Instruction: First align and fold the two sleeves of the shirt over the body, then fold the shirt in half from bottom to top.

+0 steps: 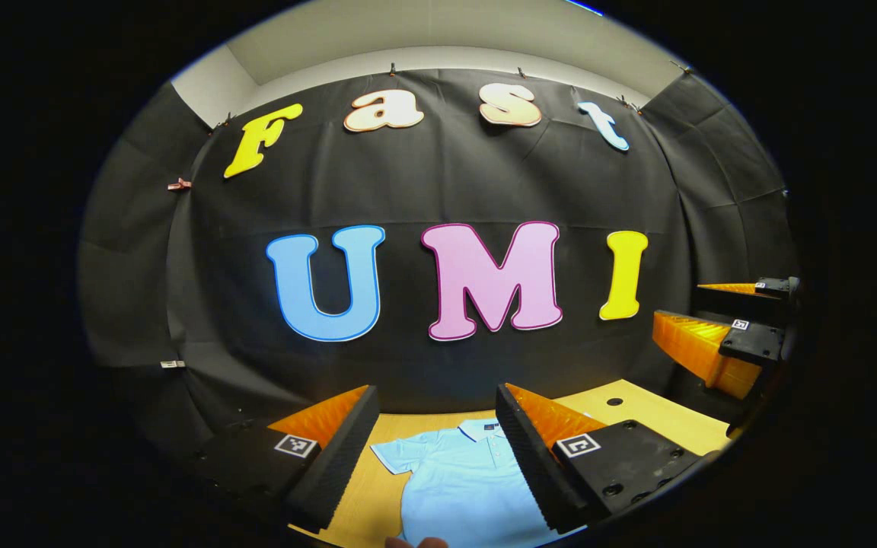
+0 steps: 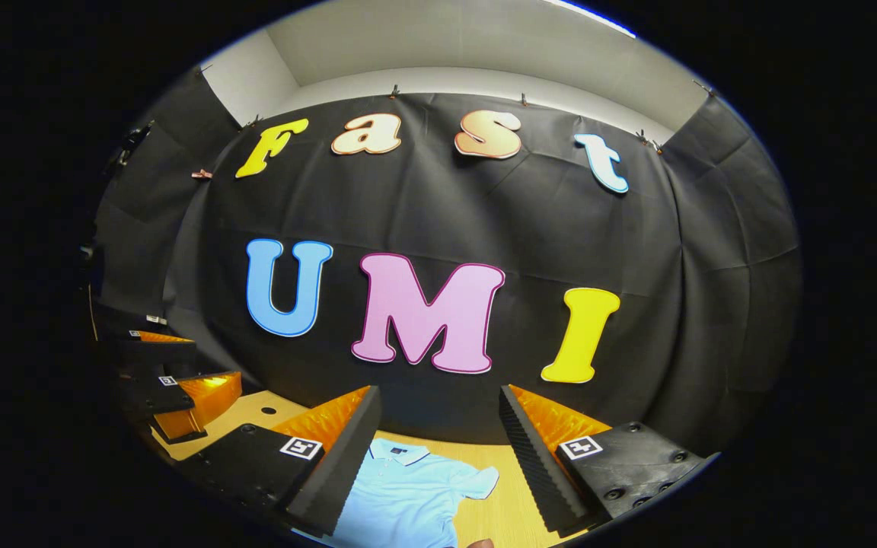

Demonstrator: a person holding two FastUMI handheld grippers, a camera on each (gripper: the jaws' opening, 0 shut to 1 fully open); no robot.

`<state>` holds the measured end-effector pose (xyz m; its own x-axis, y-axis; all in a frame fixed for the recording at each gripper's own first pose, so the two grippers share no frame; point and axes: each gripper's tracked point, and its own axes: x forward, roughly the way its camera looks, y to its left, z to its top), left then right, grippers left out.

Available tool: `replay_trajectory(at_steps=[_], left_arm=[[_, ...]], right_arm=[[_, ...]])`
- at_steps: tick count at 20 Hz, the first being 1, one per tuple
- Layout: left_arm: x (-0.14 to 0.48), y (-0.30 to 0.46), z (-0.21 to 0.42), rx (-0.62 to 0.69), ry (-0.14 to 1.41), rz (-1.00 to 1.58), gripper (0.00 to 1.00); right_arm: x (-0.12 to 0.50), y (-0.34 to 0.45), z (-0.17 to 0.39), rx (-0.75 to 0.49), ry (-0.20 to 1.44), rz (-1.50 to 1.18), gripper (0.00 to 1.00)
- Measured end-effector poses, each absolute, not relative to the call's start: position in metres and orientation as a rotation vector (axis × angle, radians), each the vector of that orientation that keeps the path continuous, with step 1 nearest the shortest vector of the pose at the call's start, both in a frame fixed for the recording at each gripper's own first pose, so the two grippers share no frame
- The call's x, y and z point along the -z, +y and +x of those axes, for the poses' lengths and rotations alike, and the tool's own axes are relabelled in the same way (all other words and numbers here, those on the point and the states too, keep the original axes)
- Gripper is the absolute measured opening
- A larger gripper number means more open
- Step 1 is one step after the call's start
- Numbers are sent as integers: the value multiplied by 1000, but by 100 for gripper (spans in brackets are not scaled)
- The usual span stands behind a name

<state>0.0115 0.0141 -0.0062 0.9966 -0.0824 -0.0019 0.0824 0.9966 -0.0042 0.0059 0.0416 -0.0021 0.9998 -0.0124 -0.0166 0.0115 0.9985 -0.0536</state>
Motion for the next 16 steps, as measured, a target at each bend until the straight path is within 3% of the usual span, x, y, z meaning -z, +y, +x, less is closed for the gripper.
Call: replay_trajectory(at_steps=[8,12,16], left_arm=[[14,14,14,72,6,-3,98],[21,12,15,60,21,-9,98],[32,10,17,34,50,-20,98]], right_arm=[[31,12,64,48,82,-39,96],[105,-21,123,66,268,27,97],[219,-62,174,114,506,79,97]])
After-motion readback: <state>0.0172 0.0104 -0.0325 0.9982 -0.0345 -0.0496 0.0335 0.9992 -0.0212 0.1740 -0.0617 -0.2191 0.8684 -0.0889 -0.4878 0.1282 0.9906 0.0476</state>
